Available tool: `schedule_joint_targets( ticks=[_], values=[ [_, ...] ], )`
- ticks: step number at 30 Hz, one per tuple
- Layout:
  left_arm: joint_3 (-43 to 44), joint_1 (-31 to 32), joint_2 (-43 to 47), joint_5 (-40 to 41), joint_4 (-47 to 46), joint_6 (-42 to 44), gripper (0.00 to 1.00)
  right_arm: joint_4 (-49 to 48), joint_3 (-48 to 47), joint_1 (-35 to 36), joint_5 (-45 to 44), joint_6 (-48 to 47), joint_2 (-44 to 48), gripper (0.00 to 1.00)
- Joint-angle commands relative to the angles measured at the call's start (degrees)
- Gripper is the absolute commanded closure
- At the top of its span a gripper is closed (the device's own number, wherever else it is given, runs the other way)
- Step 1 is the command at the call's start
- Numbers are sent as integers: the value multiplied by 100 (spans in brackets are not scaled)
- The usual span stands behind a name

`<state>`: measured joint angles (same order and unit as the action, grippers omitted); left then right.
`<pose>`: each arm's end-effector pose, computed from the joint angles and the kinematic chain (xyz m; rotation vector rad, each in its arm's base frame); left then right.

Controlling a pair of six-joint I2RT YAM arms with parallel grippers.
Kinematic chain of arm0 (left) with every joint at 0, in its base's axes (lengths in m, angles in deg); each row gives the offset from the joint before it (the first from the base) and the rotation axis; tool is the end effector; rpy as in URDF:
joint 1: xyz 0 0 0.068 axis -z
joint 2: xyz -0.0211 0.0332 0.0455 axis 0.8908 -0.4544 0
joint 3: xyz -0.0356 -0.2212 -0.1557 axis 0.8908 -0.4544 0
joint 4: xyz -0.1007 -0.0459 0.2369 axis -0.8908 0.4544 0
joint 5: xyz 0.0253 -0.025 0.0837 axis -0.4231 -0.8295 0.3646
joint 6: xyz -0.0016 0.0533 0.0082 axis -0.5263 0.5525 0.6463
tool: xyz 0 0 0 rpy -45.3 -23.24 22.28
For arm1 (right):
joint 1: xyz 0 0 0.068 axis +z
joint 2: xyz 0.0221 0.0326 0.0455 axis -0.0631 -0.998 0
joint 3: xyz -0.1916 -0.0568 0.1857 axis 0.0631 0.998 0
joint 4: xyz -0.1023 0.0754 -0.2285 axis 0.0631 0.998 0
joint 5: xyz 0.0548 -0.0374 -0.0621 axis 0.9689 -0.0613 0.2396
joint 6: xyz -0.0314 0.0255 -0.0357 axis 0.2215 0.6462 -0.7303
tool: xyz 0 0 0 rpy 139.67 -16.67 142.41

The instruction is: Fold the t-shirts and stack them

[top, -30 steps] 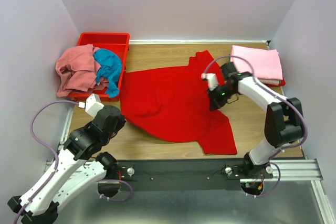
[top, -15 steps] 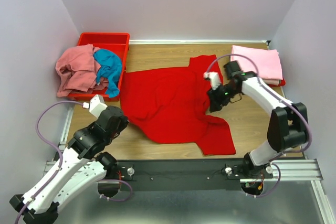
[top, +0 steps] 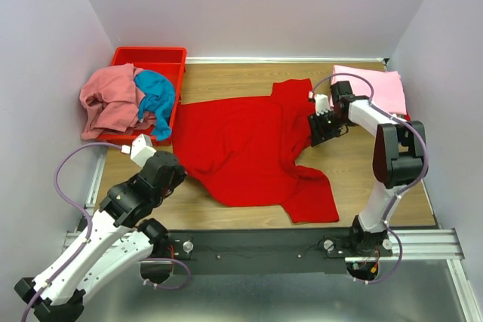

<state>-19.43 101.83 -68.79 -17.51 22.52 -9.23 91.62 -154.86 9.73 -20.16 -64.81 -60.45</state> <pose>0.0963 -0.0556 0.2793 -0.8200 2.0853 -0.4648 0.3523 0.0507 0.1767 -0.6875 2.6902 0.4652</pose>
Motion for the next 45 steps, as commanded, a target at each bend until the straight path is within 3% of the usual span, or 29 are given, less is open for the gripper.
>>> schedule_joint_targets(
  ticks=[1, 5, 7, 8, 11, 14, 21, 30, 33, 34, 35, 39, 45],
  values=[
    [-85, -18, 13, -41, -146, -18, 100, -375, -346, 4, -436, 221, -384, 46],
    [-67, -18, -93, -32, -163, 26, 100, -516, -583, 22, -585, 239, -691, 50],
    [-59, -18, -111, 3, -163, 35, 100, -543, -715, 22, -664, 222, -849, 59],
    [-50, -18, -119, 29, -155, 44, 100, -534, -846, 22, -673, 204, -867, 71],
    [-41, -18, -102, 64, -93, 17, 100, -543, -1170, 22, -778, 64, -771, 87],
    [-59, -18, -93, 73, -111, -9, 100, -526, -1705, 22, -1103, -95, -753, 92],
    [-67, -18, -207, 82, -137, 0, 100, -517, -2727, 48, -1403, -358, -1210, 92],
    [3, -27, -330, 100, -155, 17, 100, -517, -3879, 312, -1789, -367, -2054, 88],
    [-6, -27, -322, 100, -163, 17, 100, -517, -3932, 417, -1929, -367, -2028, 69],
    [-6, -27, -330, 100, -163, 26, 100, -525, -3906, 444, -2000, -385, -2002, 51],
    [-15, -27, -322, 100, -163, 26, 100, -517, -3854, 470, -2035, -402, -1853, 47],
    [-50, -27, -304, 82, -225, 52, 100, -525, -3283, 461, -2273, -508, -1116, 42],
    [-41, -35, -286, 56, -321, 140, 100, -517, -1079, 418, -1764, -447, 484, 43]
  ],
)
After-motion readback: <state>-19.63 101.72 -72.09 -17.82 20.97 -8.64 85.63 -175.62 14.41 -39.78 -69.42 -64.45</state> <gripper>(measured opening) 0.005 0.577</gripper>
